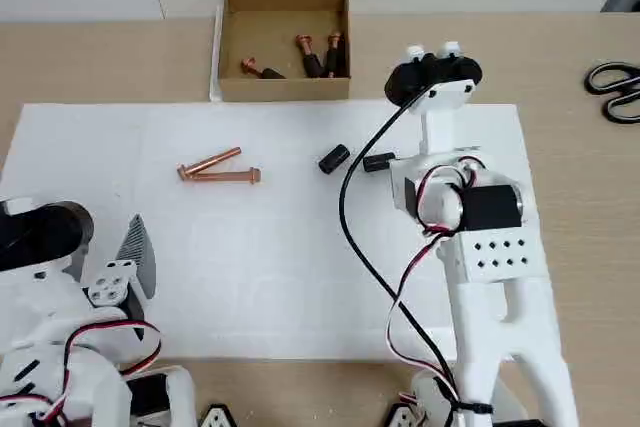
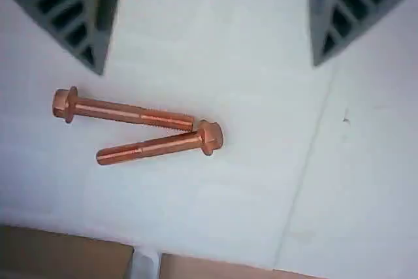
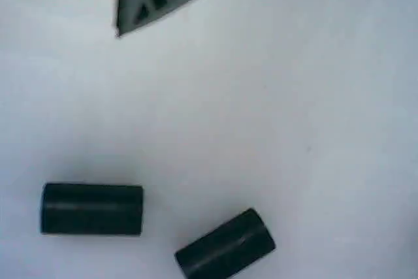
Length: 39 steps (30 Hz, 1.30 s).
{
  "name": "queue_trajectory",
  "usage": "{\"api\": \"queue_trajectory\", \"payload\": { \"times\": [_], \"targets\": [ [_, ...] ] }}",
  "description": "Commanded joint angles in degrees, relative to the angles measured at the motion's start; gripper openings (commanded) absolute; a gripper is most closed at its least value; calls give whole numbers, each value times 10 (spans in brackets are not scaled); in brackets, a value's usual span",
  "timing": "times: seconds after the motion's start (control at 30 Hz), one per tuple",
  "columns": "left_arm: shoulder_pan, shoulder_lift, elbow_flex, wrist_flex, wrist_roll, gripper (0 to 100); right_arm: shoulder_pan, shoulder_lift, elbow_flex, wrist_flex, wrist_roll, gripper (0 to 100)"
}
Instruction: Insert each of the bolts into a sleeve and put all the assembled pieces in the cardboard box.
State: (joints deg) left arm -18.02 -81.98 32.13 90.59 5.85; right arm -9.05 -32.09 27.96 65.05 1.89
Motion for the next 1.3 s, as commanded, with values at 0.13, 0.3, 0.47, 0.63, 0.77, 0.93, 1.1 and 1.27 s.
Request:
{"api": "queue_trajectory", "payload": {
  "times": [0.13, 0.3, 0.47, 0.63, 0.77, 0.93, 1.1, 1.27],
  "targets": [
    [-3, -2, 3, 1, 2, 192, 2, 50, -40, -8, 6, 274],
    [-3, -2, 4, 1, 2, 192, 1, 191, -155, 53, 19, 274],
    [-3, -2, 14, 0, 2, 192, -3, 348, -320, 160, 64, 273],
    [-3, -2, 14, 0, 2, 192, -2, 444, -448, 190, 133, 273],
    [-3, -2, 14, 0, 2, 192, -19, 473, -488, 196, 258, 273],
    [-3, -2, 15, 0, 1, 192, -44, 496, -491, 225, 407, 273],
    [-3, -2, 15, 0, 1, 192, -60, 522, -492, 241, 485, 273],
    [-3, -2, 15, -2, 1, 192, -60, 551, -492, 238, 538, 273]
  ]
}}
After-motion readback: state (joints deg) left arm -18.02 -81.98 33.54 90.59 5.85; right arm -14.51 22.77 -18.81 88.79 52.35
